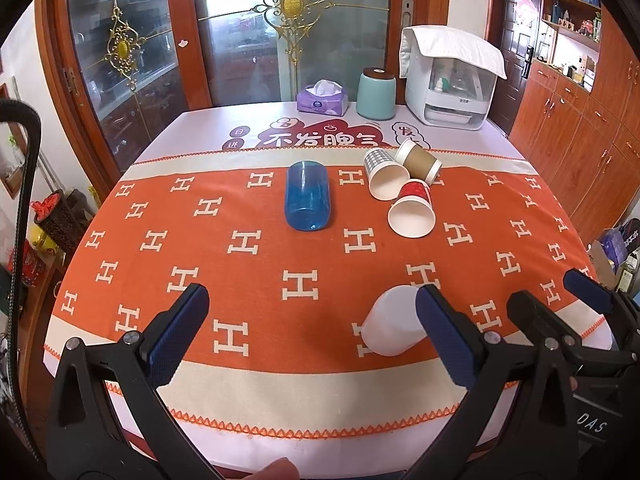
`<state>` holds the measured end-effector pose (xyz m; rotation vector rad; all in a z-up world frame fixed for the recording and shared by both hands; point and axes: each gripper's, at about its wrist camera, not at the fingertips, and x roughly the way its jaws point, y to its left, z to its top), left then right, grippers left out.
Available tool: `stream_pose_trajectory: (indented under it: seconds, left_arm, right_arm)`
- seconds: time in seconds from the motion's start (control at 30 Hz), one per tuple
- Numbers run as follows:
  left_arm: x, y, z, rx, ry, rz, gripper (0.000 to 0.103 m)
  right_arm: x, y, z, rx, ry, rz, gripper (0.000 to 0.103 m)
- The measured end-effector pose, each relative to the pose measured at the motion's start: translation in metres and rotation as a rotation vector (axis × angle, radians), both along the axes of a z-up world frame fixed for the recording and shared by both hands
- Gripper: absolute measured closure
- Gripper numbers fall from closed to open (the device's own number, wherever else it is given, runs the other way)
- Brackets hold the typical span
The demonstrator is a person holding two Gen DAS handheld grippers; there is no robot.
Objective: Flip cup upside down
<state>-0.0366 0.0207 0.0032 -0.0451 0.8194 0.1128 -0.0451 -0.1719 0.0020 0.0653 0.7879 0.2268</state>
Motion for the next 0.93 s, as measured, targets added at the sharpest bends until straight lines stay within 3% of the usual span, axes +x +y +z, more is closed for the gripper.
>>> stream_pose_trajectory:
  seconds: [0.93]
  left_arm:
    - [-0.0034,0.004,-0.0011,0.009,0.003,0.004,0.001]
  right_arm:
    - [-0.0008,0.0051,-0.0071,0.009,0.006,-0.001,0.008]
